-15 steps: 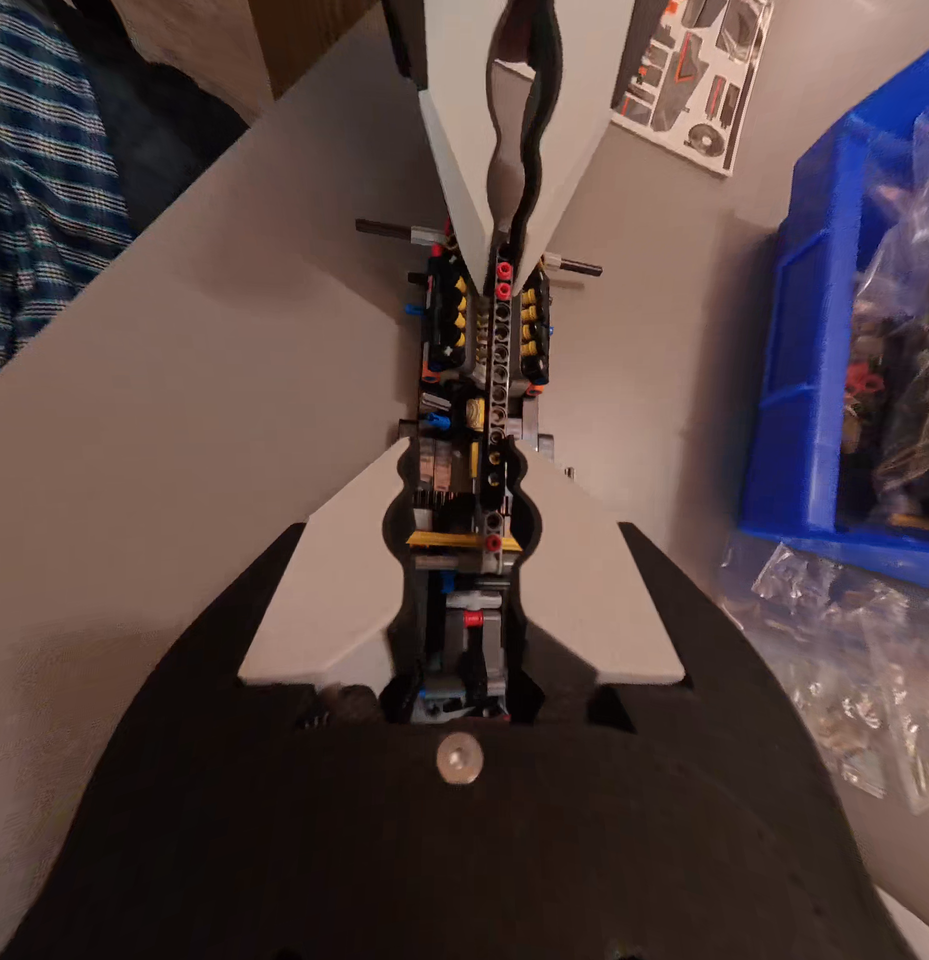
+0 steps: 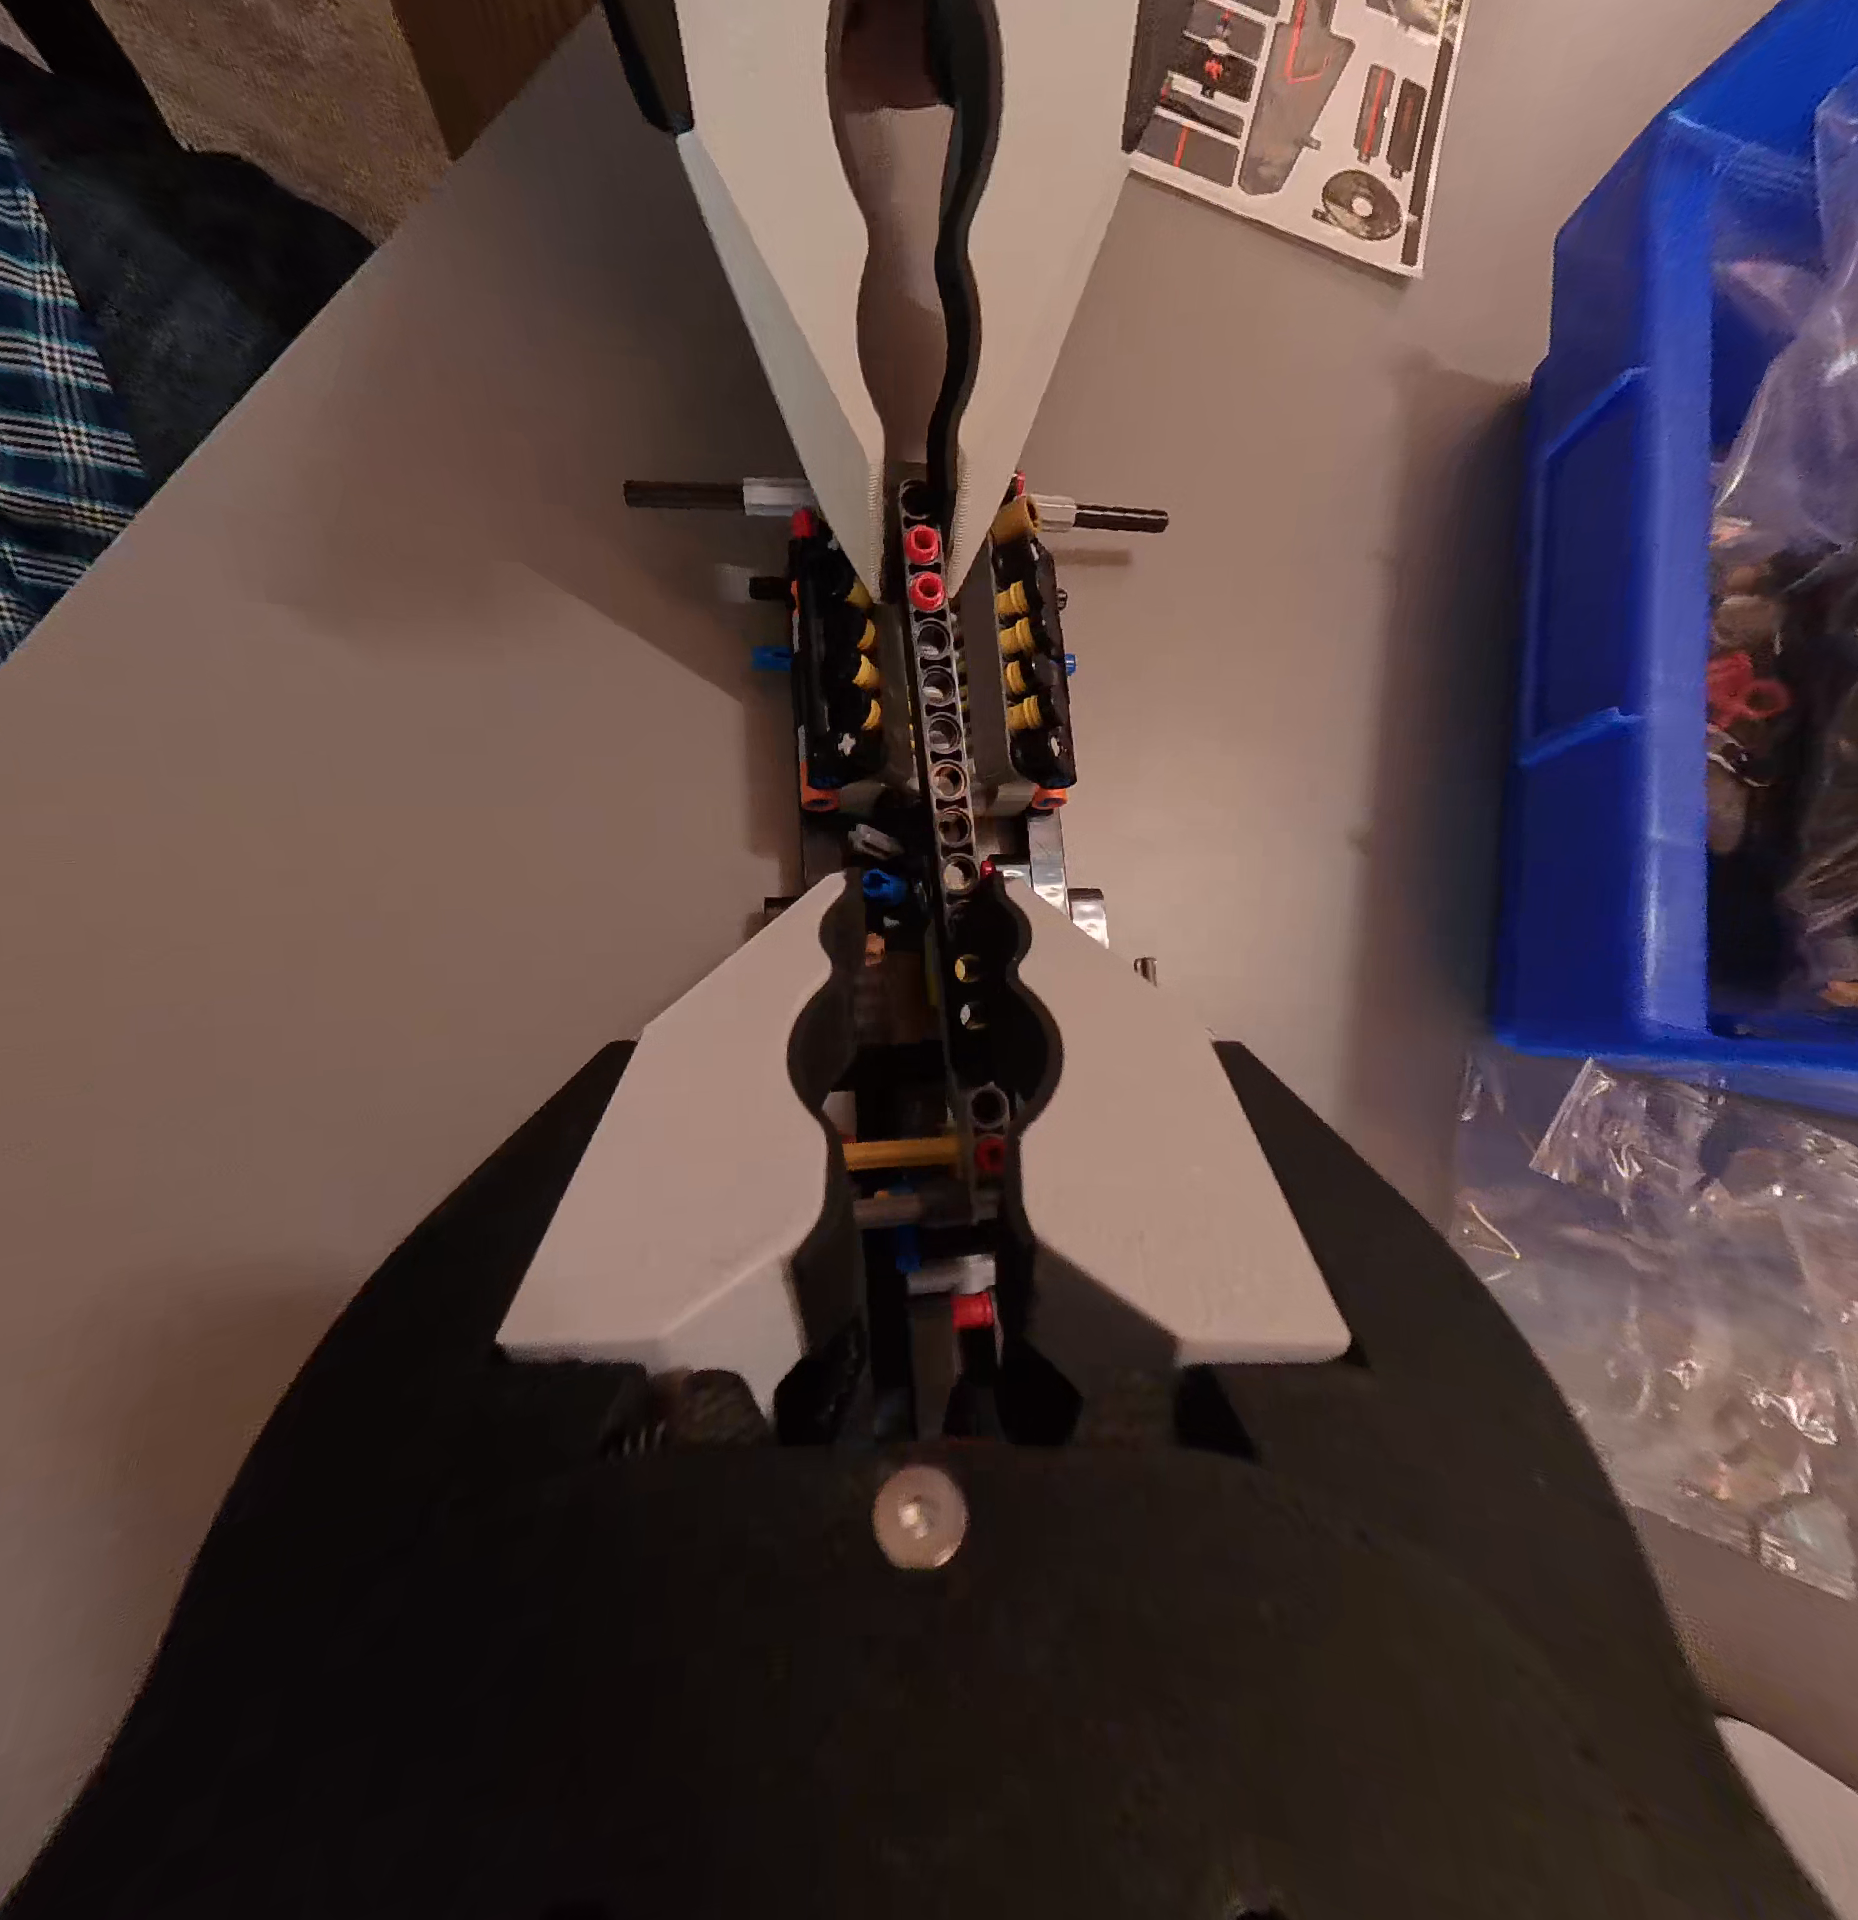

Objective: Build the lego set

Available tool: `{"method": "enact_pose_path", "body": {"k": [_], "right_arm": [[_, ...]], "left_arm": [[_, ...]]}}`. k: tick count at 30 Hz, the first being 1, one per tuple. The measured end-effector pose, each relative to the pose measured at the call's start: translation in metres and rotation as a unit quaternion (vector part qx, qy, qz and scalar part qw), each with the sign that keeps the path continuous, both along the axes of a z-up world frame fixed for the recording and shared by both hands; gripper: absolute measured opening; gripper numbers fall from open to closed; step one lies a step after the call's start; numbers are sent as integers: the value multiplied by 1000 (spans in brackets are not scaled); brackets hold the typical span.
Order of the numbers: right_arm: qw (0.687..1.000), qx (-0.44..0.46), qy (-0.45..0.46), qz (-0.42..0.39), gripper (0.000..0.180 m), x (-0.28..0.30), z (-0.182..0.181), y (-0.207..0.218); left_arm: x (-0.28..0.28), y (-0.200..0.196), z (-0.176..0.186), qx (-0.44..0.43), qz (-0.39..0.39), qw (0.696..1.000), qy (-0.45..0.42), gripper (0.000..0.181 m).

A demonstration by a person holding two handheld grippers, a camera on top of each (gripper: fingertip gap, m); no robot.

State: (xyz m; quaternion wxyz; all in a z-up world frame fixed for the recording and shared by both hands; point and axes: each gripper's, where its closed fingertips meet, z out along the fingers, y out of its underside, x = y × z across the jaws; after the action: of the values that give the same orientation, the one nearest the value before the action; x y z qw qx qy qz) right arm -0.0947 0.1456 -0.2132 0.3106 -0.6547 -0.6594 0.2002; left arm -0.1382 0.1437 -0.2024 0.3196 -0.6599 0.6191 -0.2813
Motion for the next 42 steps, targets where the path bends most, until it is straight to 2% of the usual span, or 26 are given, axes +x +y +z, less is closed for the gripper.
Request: {"method": "enact_pose_path", "body": {"k": [22, 42], "right_arm": [[1000, -2, -18, -25, 14, 2, -4, 8], [997, -43, -19, -53, 13, 3, -2, 12]], "left_arm": [[5, -1, 8, -12, 1, 1000, -19, 5], [7, 3, 16, -9, -1, 1000, -14, 5]]}}
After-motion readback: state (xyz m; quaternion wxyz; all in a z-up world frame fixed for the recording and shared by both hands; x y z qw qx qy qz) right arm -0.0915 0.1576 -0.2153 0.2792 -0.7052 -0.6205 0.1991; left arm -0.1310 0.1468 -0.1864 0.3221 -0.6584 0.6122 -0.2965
